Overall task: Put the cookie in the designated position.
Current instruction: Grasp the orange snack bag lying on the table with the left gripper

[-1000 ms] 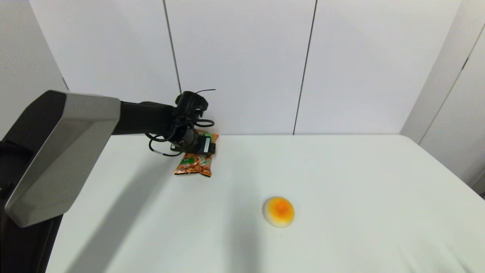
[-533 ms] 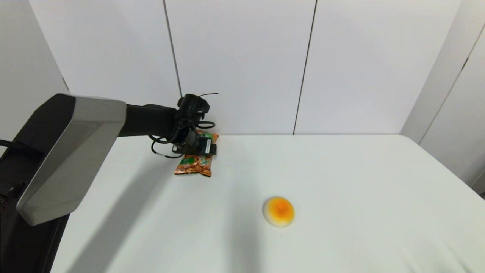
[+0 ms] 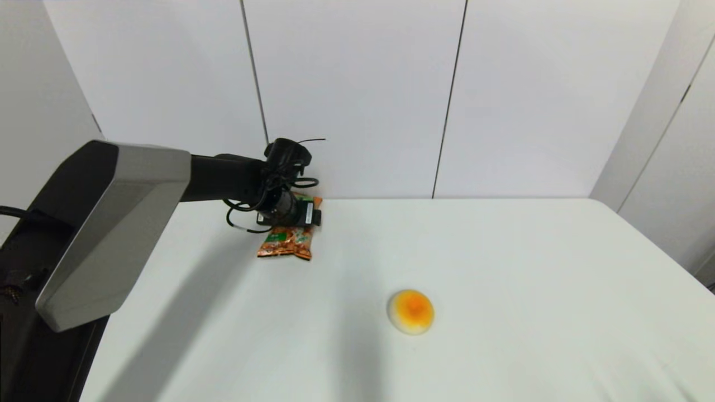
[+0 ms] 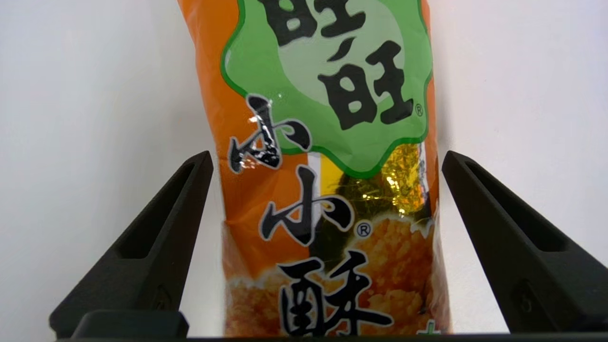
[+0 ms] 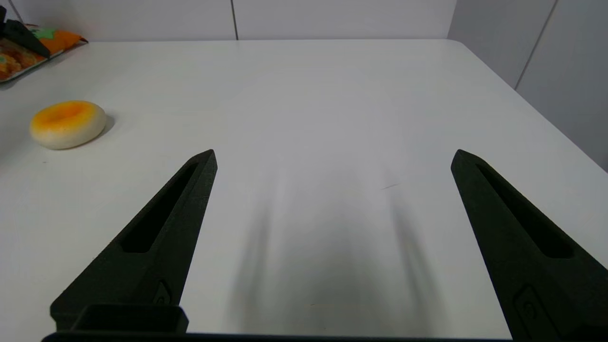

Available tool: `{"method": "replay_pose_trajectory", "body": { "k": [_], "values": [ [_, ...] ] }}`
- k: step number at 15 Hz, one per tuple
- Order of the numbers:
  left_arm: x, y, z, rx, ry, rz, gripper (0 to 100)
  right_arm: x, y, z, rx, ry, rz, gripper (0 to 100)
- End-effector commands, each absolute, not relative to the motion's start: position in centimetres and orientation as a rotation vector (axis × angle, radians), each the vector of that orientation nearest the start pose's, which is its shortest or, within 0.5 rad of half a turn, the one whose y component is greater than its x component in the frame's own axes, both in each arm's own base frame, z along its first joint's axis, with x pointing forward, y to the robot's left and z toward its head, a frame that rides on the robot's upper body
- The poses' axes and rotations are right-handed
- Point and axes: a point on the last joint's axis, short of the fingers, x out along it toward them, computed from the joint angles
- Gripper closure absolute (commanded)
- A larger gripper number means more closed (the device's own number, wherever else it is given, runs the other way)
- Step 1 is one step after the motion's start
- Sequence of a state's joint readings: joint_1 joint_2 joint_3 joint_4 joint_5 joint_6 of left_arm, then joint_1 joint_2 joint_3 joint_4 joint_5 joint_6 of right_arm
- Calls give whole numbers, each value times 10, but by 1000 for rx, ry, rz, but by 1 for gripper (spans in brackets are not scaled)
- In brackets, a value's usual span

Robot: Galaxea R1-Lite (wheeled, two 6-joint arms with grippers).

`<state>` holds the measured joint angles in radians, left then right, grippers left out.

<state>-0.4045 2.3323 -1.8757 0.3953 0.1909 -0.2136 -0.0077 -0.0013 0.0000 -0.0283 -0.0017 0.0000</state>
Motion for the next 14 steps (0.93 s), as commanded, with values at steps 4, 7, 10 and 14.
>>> {"method": "replay_pose_trajectory", "body": {
  "k": [4, 7, 10, 14],
  "values": [
    [431, -182, 126, 49, 835, -102, 0, -22, 0, 76, 0, -21, -9, 0],
    [432, -181, 126, 63, 823, -63, 0, -22, 0, 76, 0, -21, -9, 0],
    [432, -180, 125, 71, 819, -41, 0, -22, 0, 76, 0, -21, -9, 0],
    [431, -182, 125, 73, 818, -44, 0, -22, 0, 76, 0, -21, -9, 0]
  ]
}}
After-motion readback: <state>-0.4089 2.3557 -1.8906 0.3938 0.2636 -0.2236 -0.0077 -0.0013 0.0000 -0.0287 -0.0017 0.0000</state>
